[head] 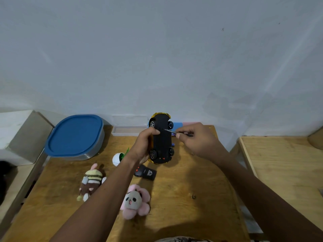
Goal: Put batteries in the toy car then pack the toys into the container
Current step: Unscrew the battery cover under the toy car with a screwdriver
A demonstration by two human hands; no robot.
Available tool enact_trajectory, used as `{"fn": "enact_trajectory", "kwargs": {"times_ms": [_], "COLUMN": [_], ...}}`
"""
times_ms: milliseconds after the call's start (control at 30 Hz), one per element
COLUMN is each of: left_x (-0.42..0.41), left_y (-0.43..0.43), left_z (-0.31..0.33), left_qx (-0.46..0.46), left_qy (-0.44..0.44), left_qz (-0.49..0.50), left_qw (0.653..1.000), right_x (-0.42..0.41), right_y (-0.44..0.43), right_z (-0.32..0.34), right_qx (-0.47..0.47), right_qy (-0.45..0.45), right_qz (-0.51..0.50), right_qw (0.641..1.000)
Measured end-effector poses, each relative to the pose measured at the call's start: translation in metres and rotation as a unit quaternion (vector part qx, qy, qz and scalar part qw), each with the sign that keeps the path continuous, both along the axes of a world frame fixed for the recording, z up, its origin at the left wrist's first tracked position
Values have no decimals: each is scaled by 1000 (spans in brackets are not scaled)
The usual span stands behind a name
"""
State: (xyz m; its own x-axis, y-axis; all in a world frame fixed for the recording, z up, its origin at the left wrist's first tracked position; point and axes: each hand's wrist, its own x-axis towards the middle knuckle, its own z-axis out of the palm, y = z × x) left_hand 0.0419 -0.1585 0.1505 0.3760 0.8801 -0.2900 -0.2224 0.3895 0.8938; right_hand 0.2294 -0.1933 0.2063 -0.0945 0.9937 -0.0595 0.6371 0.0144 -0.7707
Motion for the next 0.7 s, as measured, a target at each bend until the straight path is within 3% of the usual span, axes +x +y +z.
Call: {"fn": "enact_trajectory", "kwargs": {"times_ms": [267, 433, 700], "left_x": [-1, 0, -3], "left_y": [1, 3, 5], "left_z": [3, 3, -2], "left_qx": [21, 49, 26], "left_qy": [35, 40, 34], "left_qz": [9, 37, 22], "left_qw": [999, 997, 999], "right_x": [-2, -4, -8], "right_y": [-9, -5, -2], "right_z": [9, 13, 17], "right_qx": [56, 70, 126], "right_qy": [-103, -114, -237], "right_qz": [14, 6, 42], "right_qw": [993, 991, 962]}}
